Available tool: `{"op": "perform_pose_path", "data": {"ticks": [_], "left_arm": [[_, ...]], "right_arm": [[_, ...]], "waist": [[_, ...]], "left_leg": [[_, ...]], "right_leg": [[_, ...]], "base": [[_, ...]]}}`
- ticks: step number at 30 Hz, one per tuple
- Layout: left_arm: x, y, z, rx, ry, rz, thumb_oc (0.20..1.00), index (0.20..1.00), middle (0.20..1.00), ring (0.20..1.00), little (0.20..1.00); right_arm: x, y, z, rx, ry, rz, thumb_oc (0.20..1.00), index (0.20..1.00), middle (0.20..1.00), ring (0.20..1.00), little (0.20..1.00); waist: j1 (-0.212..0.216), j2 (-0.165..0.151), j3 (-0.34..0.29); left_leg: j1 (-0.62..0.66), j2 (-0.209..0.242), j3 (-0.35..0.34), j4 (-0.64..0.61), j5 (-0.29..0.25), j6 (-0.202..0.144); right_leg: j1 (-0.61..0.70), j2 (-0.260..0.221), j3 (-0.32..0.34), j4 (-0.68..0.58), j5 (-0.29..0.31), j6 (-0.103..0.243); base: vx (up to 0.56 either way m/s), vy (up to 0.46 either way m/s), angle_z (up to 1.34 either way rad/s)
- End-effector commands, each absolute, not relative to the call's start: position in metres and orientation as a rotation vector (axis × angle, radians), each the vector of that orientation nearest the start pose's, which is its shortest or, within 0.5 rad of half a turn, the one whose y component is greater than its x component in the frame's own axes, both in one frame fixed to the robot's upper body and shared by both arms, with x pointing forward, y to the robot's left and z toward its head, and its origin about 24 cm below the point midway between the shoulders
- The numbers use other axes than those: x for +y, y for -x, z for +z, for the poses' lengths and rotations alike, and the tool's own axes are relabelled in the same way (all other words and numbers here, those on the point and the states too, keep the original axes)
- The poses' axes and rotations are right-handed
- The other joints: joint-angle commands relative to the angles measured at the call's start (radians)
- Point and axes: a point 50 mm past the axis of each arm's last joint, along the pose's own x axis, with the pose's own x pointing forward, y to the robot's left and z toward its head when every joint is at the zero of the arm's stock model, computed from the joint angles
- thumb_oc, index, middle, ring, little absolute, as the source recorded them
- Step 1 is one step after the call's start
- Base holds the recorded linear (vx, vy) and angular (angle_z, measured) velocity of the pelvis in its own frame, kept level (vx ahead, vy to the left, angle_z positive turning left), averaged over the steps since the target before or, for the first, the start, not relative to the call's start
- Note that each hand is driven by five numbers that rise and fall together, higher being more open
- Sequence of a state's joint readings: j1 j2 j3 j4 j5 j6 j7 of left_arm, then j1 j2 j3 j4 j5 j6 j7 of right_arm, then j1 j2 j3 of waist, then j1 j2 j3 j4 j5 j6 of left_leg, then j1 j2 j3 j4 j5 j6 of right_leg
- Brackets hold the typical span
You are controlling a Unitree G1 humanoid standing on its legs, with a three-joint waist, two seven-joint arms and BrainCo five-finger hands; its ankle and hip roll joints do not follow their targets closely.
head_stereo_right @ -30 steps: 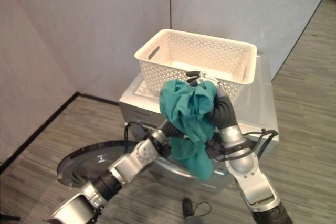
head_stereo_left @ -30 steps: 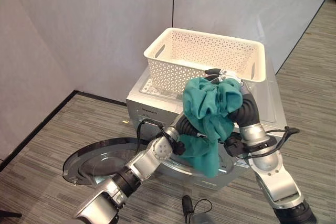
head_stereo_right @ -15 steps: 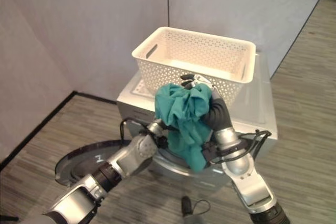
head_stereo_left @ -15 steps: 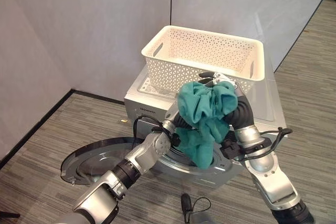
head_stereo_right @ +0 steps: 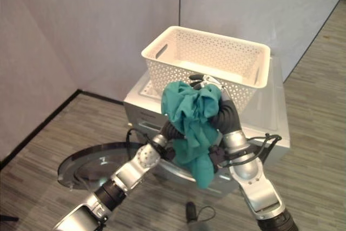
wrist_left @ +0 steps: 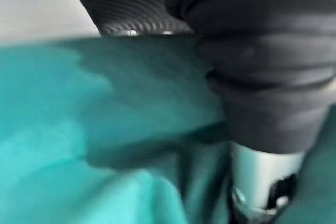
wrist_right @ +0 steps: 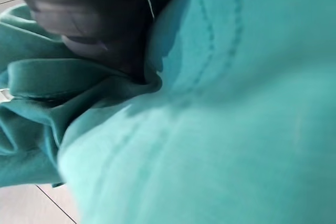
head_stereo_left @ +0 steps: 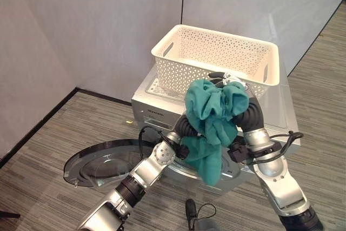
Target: Grab the laundry basket,head to the washer,open it,put in the laundry and shut it.
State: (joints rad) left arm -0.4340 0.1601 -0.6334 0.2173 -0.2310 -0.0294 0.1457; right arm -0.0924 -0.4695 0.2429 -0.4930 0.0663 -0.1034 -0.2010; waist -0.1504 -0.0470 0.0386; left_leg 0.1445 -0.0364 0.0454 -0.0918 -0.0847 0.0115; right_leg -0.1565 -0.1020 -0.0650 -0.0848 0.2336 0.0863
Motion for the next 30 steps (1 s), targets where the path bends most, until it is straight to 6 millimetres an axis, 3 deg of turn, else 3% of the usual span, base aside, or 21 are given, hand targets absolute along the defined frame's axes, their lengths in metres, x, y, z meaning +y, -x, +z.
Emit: {"op": "perform_pose_path", "data": {"ticks": [1, 14, 17, 20, 22, 23, 30], "left_arm": [[0.013, -0.291, 0.109, -0.209, -0.017, -0.587, 1.0, 1.0, 1.0, 1.0, 1.0], [0.0, -0.291, 0.137, -0.298, 0.055, -0.654, 1.0, 1.0, 1.0, 1.0, 1.0], [-0.017, -0.287, 0.159, -0.383, 0.067, -0.703, 1.0, 1.0, 1.0, 1.0, 1.0], [-0.025, -0.285, 0.165, -0.407, 0.087, -0.731, 1.0, 1.0, 1.0, 1.0, 1.0], [-0.029, -0.284, 0.164, -0.401, 0.107, -0.737, 0.41, 0.41, 0.41, 0.41, 0.41], [-0.028, -0.284, 0.165, -0.404, 0.115, -0.733, 0.2, 0.2, 0.2, 0.2, 0.2], [-0.015, -0.284, 0.16, -0.406, 0.151, -0.668, 0.2, 0.2, 0.2, 0.2, 0.2]], "right_arm": [[-0.145, -0.224, 0.207, -0.799, 0.179, 0.132, 0.2, 0.2, 0.2, 0.2, 0.2], [-0.148, -0.225, 0.207, -0.798, 0.194, 0.13, 0.2, 0.2, 0.2, 0.2, 0.2], [-0.147, -0.225, 0.208, -0.808, 0.202, 0.142, 0.2, 0.2, 0.2, 0.2, 0.2], [-0.144, -0.226, 0.21, -0.824, 0.201, 0.149, 0.2, 0.2, 0.2, 0.2, 0.2], [-0.143, -0.226, 0.211, -0.829, 0.199, 0.156, 0.2, 0.2, 0.2, 0.2, 0.2], [-0.143, -0.226, 0.211, -0.83, 0.202, 0.156, 0.2, 0.2, 0.2, 0.2, 0.2], [-0.14, -0.226, 0.21, -0.844, 0.217, 0.157, 0.2, 0.2, 0.2, 0.2, 0.2]], "waist": [[0.016, 0.019, 0.019], [0.005, 0.022, 0.016], [-0.004, 0.022, 0.015], [-0.01, 0.021, 0.016], [-0.014, 0.02, 0.014], [-0.015, 0.021, 0.015], [-0.014, 0.014, 0.011]], "left_leg": [[-0.012, 0.046, 0.056, 0.004, -0.053, 0.011], [-0.01, 0.049, 0.053, 0.004, -0.06, 0.008], [-0.011, 0.053, 0.054, 0.004, -0.058, 0.003], [-0.012, 0.055, 0.057, 0.004, -0.058, 0.001], [-0.011, 0.056, 0.06, 0.004, -0.059, 0.001], [-0.009, 0.056, 0.061, 0.004, -0.06, 0.001], [-0.008, 0.06, 0.069, 0.004, -0.054, 0.001]], "right_leg": [[0.125, -0.056, 0.006, 0.062, -0.188, 0.068], [0.131, -0.056, -0.001, 0.062, -0.195, 0.071], [0.131, -0.055, -0.003, 0.06, -0.196, 0.07], [0.131, -0.053, -0.002, 0.061, -0.197, 0.07], [0.13, -0.053, 0.001, 0.061, -0.196, 0.07], [0.132, -0.052, 0.001, 0.061, -0.197, 0.07], [0.127, -0.05, 0.008, 0.061, -0.192, 0.068]], "base": [[0.0, 0.018, 0.04], [0.0, 0.0, 0.0], [0.0, 0.0, 0.0], [0.0, -0.003, 0.01], [0.02, 0.0, 0.01], [0.0, 0.0, 0.0], [0.0, -0.001, 0.0]]}}
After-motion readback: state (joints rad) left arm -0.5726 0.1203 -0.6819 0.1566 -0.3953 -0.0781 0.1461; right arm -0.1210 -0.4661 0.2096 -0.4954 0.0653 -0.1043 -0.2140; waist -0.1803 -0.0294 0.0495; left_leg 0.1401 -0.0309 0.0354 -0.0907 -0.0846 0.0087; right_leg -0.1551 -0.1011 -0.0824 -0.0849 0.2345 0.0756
